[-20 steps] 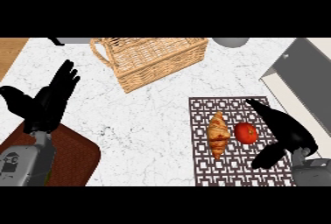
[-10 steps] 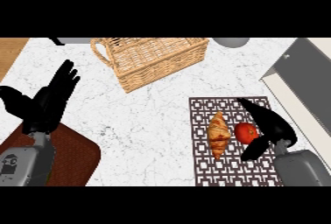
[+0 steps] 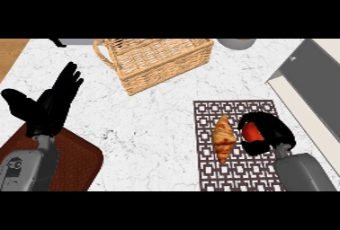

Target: Pick the tomato from the placemat and place it in the tiered shelf

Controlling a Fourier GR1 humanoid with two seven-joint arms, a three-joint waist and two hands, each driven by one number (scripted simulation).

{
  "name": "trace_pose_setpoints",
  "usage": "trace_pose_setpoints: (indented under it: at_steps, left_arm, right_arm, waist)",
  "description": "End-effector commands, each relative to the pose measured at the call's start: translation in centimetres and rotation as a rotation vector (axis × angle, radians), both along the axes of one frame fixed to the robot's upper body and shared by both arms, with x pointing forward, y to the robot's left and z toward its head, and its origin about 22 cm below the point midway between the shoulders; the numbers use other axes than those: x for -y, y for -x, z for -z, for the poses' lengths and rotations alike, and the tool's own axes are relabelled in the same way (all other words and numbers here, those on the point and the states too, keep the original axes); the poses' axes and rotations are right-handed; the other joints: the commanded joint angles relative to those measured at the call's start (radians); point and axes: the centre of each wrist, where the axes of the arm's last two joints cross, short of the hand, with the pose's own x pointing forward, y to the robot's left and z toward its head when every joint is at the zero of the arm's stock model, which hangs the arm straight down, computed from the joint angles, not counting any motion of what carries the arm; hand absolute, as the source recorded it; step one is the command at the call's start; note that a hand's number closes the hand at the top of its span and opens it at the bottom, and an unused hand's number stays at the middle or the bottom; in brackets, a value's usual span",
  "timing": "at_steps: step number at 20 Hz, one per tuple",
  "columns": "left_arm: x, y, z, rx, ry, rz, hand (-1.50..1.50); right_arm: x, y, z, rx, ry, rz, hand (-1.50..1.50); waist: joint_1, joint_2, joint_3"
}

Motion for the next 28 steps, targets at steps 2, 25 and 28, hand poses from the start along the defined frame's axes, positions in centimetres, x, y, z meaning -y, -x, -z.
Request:
trace_pose_setpoints:
  at_steps: [2, 25, 28]
  left_arm:
    - [-0.2, 0.2, -0.8, 0.01, -0.001, 0.006, 0.0]
    - [-0.7, 0.4, -0.5, -0.018, 0.007, -0.021, 0.0]
    - [-0.3, 0.3, 0.4, -0.036, -0.004, -0.043, 0.0]
  right_arm:
    - [-0.3, 0.1, 0.6, 0.062, 0.021, -0.051, 1.5]
    - [-14.1, 17.3, -12.8, 0.633, -0.372, -0.012, 1.5]
    - [-13.3, 18.4, -14.4, 0.696, -0.401, 0.049, 1.5]
  waist:
    - [0.001, 0.005, 0.007]
    - [-0.023, -0.001, 0.006]
    - [-0.035, -0.003, 0.006]
